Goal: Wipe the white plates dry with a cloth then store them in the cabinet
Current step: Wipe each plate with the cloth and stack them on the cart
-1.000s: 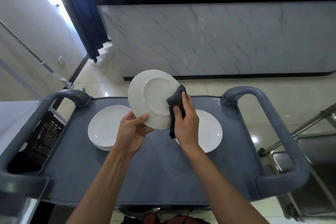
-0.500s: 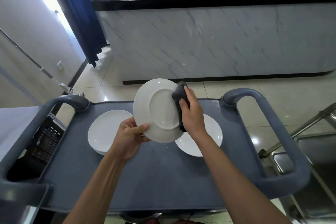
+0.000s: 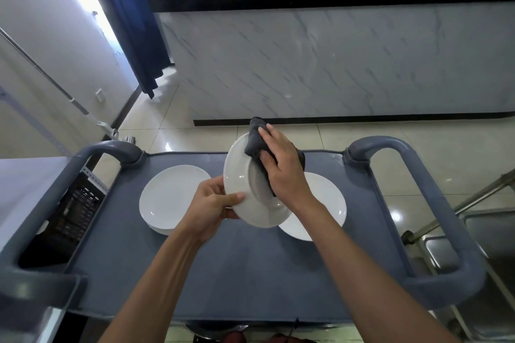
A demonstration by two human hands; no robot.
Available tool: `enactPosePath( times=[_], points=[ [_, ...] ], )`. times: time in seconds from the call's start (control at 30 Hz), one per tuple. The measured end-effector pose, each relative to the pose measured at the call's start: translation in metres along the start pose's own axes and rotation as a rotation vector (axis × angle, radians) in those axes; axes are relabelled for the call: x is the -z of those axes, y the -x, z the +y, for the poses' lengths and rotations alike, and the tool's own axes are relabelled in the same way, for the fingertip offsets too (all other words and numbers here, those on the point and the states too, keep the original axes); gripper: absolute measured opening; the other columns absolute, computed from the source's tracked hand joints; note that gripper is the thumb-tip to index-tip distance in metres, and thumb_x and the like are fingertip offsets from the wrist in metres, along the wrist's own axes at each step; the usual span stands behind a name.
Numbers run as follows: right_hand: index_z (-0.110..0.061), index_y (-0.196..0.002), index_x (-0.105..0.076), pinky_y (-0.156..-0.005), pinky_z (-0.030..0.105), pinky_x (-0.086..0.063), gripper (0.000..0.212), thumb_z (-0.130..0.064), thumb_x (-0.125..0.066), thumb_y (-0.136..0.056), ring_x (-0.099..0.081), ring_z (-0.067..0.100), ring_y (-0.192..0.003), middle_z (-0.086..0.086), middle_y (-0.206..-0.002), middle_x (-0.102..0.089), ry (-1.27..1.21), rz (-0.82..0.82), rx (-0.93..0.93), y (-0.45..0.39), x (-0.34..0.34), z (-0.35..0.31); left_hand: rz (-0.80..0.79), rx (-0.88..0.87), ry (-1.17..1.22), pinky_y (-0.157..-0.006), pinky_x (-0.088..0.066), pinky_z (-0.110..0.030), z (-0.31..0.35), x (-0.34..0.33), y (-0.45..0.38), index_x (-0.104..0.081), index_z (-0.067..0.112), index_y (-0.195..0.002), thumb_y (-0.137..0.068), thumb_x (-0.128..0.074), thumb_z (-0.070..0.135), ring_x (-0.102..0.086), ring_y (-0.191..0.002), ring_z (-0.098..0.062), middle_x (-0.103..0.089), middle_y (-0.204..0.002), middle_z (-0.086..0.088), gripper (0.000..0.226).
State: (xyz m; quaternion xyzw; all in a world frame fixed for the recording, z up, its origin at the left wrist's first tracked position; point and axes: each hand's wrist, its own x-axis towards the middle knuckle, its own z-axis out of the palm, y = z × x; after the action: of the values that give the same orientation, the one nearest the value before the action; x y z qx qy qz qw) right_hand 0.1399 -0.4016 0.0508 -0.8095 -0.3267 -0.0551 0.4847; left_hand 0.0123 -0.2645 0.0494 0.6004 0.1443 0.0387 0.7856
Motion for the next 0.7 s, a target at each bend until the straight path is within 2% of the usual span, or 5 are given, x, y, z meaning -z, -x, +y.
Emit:
enactPosePath(
  times=[0.17, 0.27, 0.43, 0.57, 0.7],
  points=[
    [-0.019, -0.148, -0.046, -0.120, 0.052, -0.019, 0.049, -0.024, -0.044, -0.099, -0.028, 0.020, -0.148, 0.005, -0.159, -0.036, 0.018, -0.036, 0.041, 0.008, -0.015, -0.008, 0.057, 0.004, -0.058, -0.072, -0.061, -0.049, -0.002, -0.005, -0.001, -0.073, -0.001, -0.106, -0.084, -0.069, -0.007, -0.071, -0.091, -0.042, -0.074, -0.102, -0.025, 0.023],
    [-0.020, -0.150, -0.044, -0.121, 0.051, -0.015, 0.050, -0.025, -0.042, -0.100, -0.022, 0.017, -0.150, 0.003, -0.161, -0.032, 0.025, -0.061, 0.066, 0.017, -0.022, -0.012, 0.079, 0.002, -0.071, -0.077, -0.059, -0.056, -0.004, -0.009, -0.001, -0.072, -0.003, -0.106, -0.084, -0.069, -0.007, -0.071, -0.092, -0.043, -0.073, -0.103, -0.027, 0.022],
    [-0.023, -0.152, -0.039, -0.123, 0.049, -0.010, 0.051, -0.024, -0.042, -0.102, -0.011, 0.010, -0.152, -0.002, -0.164, -0.024, -0.049, -0.084, 0.051, 0.029, -0.031, -0.011, 0.115, -0.007, -0.076, -0.073, -0.060, -0.052, -0.008, -0.015, 0.001, -0.075, 0.001, -0.097, -0.084, -0.069, -0.008, -0.072, -0.085, -0.039, -0.073, -0.095, -0.025, 0.017],
    [-0.025, -0.153, -0.037, -0.123, 0.051, -0.013, 0.051, -0.025, -0.040, -0.102, -0.011, 0.009, -0.152, -0.004, -0.164, -0.023, -0.068, -0.107, 0.048, 0.027, -0.029, -0.003, 0.121, 0.008, -0.049, -0.072, -0.060, -0.048, -0.008, -0.016, 0.004, -0.072, -0.002, -0.105, -0.086, -0.066, -0.008, -0.072, -0.089, -0.040, -0.073, -0.101, -0.026, 0.021],
    [-0.023, -0.152, -0.038, -0.121, 0.051, -0.016, 0.051, -0.027, -0.040, -0.102, -0.019, 0.014, -0.151, 0.000, -0.163, -0.027, -0.040, -0.100, 0.055, 0.018, -0.021, 0.004, 0.122, 0.019, 0.003, -0.074, -0.061, -0.049, -0.007, -0.014, 0.003, -0.070, -0.003, -0.111, -0.085, -0.067, -0.008, -0.071, -0.092, -0.039, -0.073, -0.105, -0.025, 0.026]
  ],
)
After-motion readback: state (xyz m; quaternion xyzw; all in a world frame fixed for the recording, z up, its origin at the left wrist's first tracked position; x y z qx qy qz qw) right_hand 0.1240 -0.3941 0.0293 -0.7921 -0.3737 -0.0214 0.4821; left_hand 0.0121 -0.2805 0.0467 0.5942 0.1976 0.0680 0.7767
